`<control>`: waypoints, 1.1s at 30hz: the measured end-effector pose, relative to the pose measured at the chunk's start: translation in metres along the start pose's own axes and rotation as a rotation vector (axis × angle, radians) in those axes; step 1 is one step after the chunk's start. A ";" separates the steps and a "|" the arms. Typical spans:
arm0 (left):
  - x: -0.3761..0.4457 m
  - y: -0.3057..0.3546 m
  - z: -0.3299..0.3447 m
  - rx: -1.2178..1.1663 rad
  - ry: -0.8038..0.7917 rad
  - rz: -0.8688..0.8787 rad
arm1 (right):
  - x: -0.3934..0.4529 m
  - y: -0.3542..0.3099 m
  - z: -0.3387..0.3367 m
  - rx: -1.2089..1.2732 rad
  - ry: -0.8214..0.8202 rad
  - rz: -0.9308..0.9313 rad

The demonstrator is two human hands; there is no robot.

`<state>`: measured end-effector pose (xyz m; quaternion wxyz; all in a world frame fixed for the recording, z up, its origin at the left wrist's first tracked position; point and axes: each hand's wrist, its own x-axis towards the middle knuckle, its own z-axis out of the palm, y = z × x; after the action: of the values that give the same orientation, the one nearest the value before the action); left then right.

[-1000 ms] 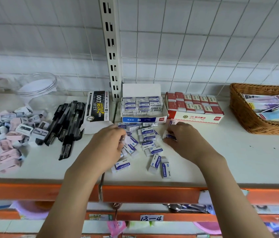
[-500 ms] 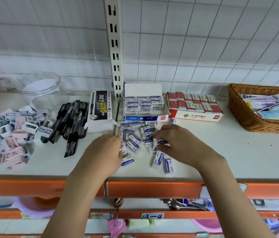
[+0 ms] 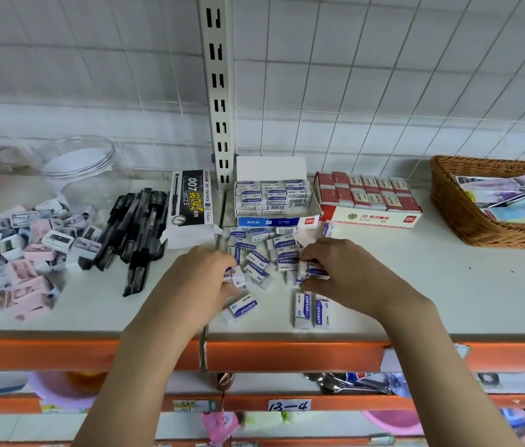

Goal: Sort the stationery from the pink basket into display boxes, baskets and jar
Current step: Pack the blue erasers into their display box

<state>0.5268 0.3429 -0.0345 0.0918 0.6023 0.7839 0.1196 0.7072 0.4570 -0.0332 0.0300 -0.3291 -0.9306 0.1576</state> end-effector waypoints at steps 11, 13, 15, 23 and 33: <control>0.015 0.021 -0.002 0.018 -0.057 0.042 | 0.000 -0.001 0.000 0.025 0.028 -0.029; 0.016 0.019 -0.003 0.016 -0.070 0.032 | 0.000 -0.001 0.002 0.014 0.033 0.002; 0.016 0.019 -0.004 0.009 -0.083 0.032 | -0.001 -0.001 0.003 0.017 0.032 0.026; 0.021 0.014 -0.011 -0.043 -0.043 0.122 | 0.001 0.003 -0.014 0.020 0.068 -0.007; 0.087 0.017 -0.041 -0.073 0.121 0.161 | 0.072 0.011 -0.059 -0.239 0.237 0.084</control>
<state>0.5077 0.4280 0.0098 0.0563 0.6513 0.7321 0.1913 0.6674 0.5261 0.0162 0.0937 -0.3854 -0.9180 0.0071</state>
